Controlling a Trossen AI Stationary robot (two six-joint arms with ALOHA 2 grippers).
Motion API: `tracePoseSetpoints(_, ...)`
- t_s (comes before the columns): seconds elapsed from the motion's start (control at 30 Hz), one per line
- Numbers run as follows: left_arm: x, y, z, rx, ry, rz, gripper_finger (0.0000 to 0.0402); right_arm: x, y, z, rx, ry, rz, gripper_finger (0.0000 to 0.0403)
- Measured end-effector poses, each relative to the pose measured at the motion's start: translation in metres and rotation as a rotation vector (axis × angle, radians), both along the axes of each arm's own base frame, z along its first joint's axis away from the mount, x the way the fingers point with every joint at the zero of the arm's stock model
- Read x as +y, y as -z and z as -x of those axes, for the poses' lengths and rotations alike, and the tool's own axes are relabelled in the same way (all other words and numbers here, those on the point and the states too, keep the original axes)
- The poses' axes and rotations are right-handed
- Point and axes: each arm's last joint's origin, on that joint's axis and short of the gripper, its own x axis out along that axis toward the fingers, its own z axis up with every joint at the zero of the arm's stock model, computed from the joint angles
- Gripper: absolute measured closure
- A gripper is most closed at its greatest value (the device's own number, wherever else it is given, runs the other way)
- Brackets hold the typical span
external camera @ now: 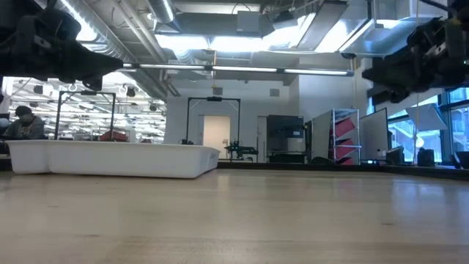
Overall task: Sort silverware
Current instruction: Return to Home Position
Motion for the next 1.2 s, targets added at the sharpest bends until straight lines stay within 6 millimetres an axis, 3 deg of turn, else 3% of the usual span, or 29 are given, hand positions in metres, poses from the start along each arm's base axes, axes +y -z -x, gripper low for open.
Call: tracePoseSetpoints(1.2,0.0002,0.0004,-0.0001,0.004,-0.008,0.001,0.0401,0.0061,0.0006,-0.0007,0.006,-0.058,0.0,0.0386)
